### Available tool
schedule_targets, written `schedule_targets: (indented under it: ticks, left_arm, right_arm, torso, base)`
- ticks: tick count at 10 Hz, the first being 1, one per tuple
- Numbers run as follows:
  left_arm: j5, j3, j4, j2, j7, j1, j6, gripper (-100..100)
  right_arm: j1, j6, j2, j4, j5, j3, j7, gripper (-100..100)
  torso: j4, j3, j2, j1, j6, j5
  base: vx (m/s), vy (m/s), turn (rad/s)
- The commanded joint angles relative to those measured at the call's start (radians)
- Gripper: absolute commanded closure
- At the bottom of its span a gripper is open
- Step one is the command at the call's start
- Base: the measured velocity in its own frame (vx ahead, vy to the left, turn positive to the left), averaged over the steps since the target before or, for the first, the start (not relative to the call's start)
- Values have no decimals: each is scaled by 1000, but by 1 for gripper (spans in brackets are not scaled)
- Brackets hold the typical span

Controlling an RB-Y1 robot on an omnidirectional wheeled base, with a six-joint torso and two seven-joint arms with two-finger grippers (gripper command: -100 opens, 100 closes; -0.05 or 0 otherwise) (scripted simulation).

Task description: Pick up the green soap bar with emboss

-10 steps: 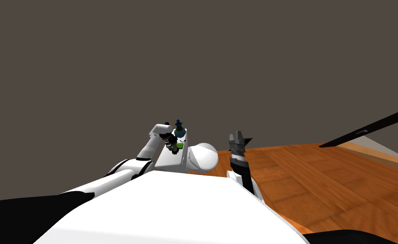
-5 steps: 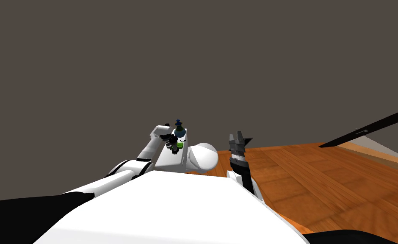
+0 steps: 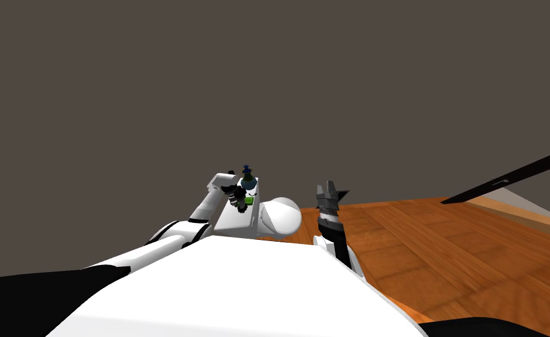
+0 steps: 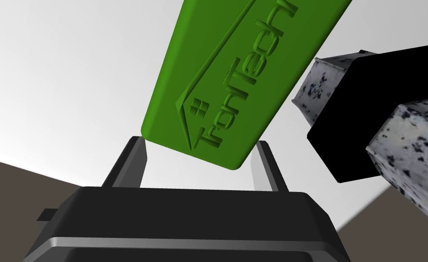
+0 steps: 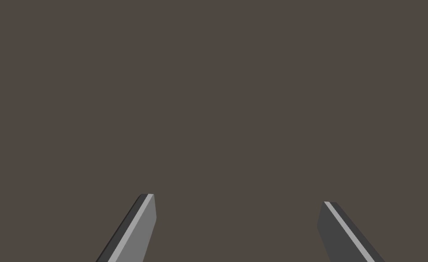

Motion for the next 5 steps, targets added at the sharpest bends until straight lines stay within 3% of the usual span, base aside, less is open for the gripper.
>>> schedule_targets:
  ticks: [1,3,4,5]
  left_arm:
    - [8,3,-29,6,9,-6,35,100]
    - [14,5,-48,10,16,-12,60,100]
    - [11,4,-39,8,14,-11,48,100]
    - [11,4,-40,9,15,-11,51,0]
  right_arm:
    - [0,0,0,0,0,0,0,0]
    - [0,0,0,0,0,0,0,0]
    - [0,0,0,0,0,0,0,0]
    - [0,0,0,0,0,0,0,0]
  torso:
    - [0,0,0,0,0,0]
    - [0,0,0,0,0,0]
    - [0,0,0,0,1,0]
    - [0,0,0,0,1,0]
  base:
    - [0,0,0]
    - [7,4,-1]
    - [0,0,0]
    - [0,0,0]
